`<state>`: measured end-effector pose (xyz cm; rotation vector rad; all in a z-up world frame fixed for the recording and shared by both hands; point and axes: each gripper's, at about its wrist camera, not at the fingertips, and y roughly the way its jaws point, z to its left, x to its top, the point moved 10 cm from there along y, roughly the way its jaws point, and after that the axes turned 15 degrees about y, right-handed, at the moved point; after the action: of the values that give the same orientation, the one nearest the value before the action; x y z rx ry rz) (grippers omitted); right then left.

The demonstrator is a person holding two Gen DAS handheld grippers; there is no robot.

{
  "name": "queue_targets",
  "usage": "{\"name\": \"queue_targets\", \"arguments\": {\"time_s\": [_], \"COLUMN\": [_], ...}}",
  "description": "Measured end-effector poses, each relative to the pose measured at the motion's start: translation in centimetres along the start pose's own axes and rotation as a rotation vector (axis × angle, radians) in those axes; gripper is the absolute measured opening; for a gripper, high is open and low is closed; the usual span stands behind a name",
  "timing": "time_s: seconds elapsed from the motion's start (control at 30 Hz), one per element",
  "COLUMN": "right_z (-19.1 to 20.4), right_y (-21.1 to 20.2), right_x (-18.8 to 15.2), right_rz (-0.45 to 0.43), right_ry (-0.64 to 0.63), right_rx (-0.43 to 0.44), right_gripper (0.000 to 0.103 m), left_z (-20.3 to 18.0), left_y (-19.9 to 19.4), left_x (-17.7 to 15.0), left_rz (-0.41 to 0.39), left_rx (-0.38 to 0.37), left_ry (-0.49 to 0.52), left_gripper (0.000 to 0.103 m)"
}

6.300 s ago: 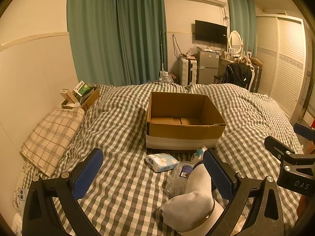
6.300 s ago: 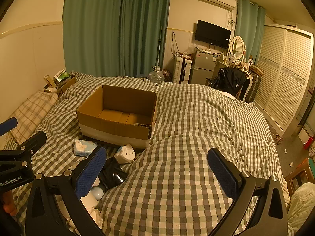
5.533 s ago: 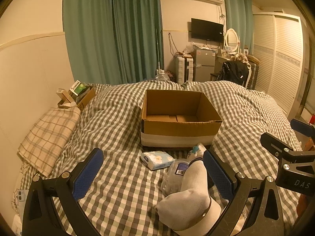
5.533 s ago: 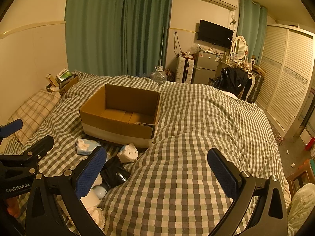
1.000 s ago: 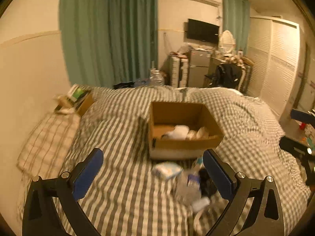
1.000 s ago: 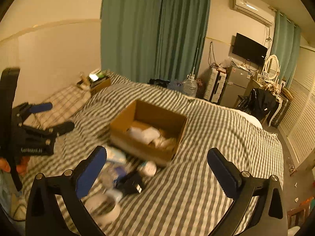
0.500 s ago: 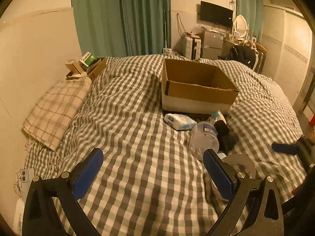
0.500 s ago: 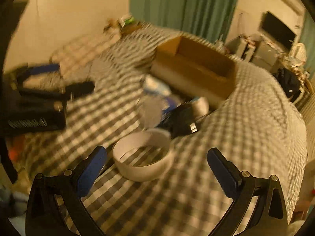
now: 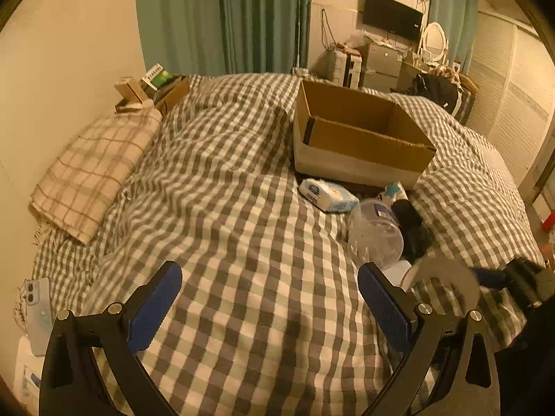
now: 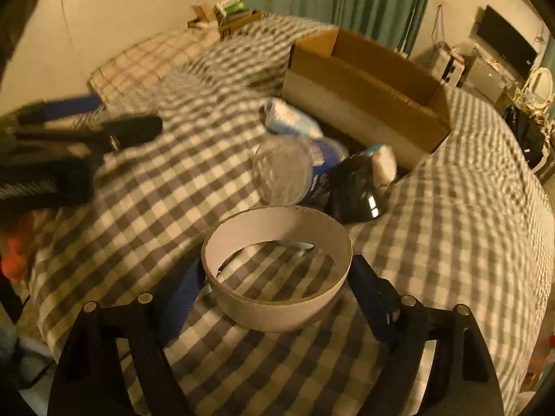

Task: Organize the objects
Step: 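Grasp the white tape roll with the right tool, then grasp the clear plastic jar with the left tool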

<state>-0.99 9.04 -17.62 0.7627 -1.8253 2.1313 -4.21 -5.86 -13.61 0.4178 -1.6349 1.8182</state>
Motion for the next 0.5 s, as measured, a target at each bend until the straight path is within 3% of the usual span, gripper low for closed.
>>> {"name": "queue_targets", "arguments": {"time_s": [0.13, 0.27, 0.5], "right_z": [-0.7, -3.0, -7.6], "right_y": [-3.0, -5.3, -6.1], "right_x": [2.1, 5.1, 8.7], "right_rz": [-0.074, -0.150, -0.201], "right_ry": [0.014, 0.015, 0.064], "right_rx": [0.029, -0.022, -0.112], "right_gripper": [0.083, 0.083, 0.083], "left_z": [-0.8, -1.6, -4.4], "left_y": [0.4, 0.8, 3.0], "left_x": [0.2, 1.2, 3.0], "left_rz": [0.016, 0.019, 0.031], "left_rx": [-0.002, -0.021, -0.066], "left_ry": [0.021, 0.029, 0.100], "left_gripper": [0.103, 0.103, 0.103]}}
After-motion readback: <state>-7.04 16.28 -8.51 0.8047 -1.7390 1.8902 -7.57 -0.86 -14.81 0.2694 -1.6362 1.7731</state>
